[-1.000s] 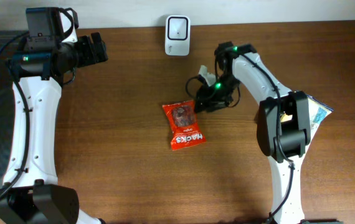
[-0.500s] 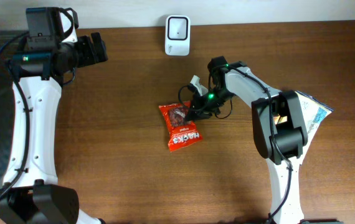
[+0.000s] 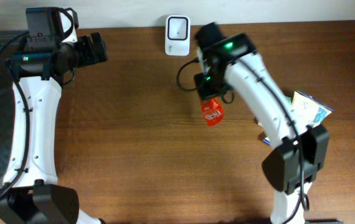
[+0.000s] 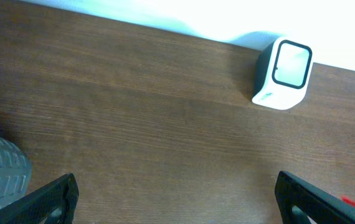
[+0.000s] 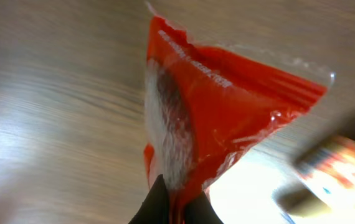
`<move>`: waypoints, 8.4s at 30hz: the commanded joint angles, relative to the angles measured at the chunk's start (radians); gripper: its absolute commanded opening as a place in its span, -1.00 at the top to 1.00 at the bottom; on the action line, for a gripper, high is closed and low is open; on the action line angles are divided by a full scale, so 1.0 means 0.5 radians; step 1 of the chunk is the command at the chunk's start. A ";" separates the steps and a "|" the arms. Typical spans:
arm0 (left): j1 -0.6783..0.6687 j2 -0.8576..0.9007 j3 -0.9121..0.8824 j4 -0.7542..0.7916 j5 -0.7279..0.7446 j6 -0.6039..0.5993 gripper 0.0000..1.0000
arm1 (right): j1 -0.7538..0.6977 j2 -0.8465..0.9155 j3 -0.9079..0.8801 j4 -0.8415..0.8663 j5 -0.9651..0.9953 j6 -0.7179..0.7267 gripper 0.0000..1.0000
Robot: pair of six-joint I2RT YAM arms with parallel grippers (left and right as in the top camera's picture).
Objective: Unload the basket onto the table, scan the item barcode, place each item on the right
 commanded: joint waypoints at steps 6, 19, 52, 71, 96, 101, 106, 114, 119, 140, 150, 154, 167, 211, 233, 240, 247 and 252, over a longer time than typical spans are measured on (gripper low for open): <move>-0.002 0.011 0.004 0.003 -0.008 0.034 -0.98 | 0.443 0.403 -0.019 -0.101 1.015 0.320 0.92; -0.002 0.011 0.004 0.003 -0.009 0.034 -0.98 | 0.565 0.551 -0.019 -0.034 0.443 0.127 0.66; -0.002 0.011 0.004 0.003 -0.008 0.034 -0.98 | -0.467 0.498 -0.238 0.023 -1.353 -0.989 -0.25; -0.002 0.011 0.004 0.003 -0.008 0.034 -0.98 | -0.475 0.497 -0.783 0.578 -1.743 -0.871 0.92; -0.002 0.011 0.004 0.003 -0.008 0.034 -0.98 | -0.494 -0.327 -0.520 0.241 -2.366 -1.694 0.92; -0.002 0.011 0.004 0.003 -0.008 0.034 -0.98 | -0.492 -0.327 -0.520 -0.058 -2.408 -2.224 0.92; -0.002 0.011 0.004 0.003 -0.008 0.033 -0.98 | -0.494 -0.330 -0.520 -0.188 -2.488 -2.495 0.92; -0.002 0.011 0.004 0.003 -0.009 0.034 -0.98 | -0.494 -0.329 -0.520 -0.188 -2.485 -2.509 0.92; -0.002 0.011 0.004 0.003 -0.008 0.034 -0.98 | -0.472 -0.283 -0.520 -0.037 -2.423 -2.159 0.92; -0.002 0.011 0.004 0.003 -0.008 0.033 -0.98 | -0.088 -0.126 -0.398 1.386 0.652 -1.189 0.92; -0.002 0.011 0.004 0.003 -0.009 0.034 -0.98 | -0.089 0.047 -0.398 2.345 0.765 -2.525 0.92; -0.002 0.011 0.004 0.003 -0.009 0.034 -0.98 | -0.088 0.241 -0.398 2.808 0.849 -3.060 0.92; -0.002 0.011 0.004 0.003 -0.008 0.033 -0.98 | -0.076 0.556 -0.399 3.659 0.983 -3.588 0.92; -0.002 0.011 0.004 0.003 -0.008 0.034 -0.98 | -0.008 0.618 -0.399 4.009 0.987 -3.577 0.92; -0.002 0.011 0.004 0.004 -0.008 0.034 -0.98 | -0.294 -0.719 -0.404 0.642 -0.463 -0.439 0.92; -0.002 0.011 0.004 0.003 -0.008 0.034 -0.98 | -0.830 -0.680 -0.649 0.333 -0.460 -0.106 0.92; -0.002 0.011 0.004 0.003 -0.008 0.034 -0.98 | -1.270 -0.679 -1.351 0.922 -0.461 -0.038 0.92; -0.002 0.011 0.004 0.003 -0.009 0.034 -0.98 | -1.463 -0.679 -1.697 1.340 -0.462 -0.037 -0.05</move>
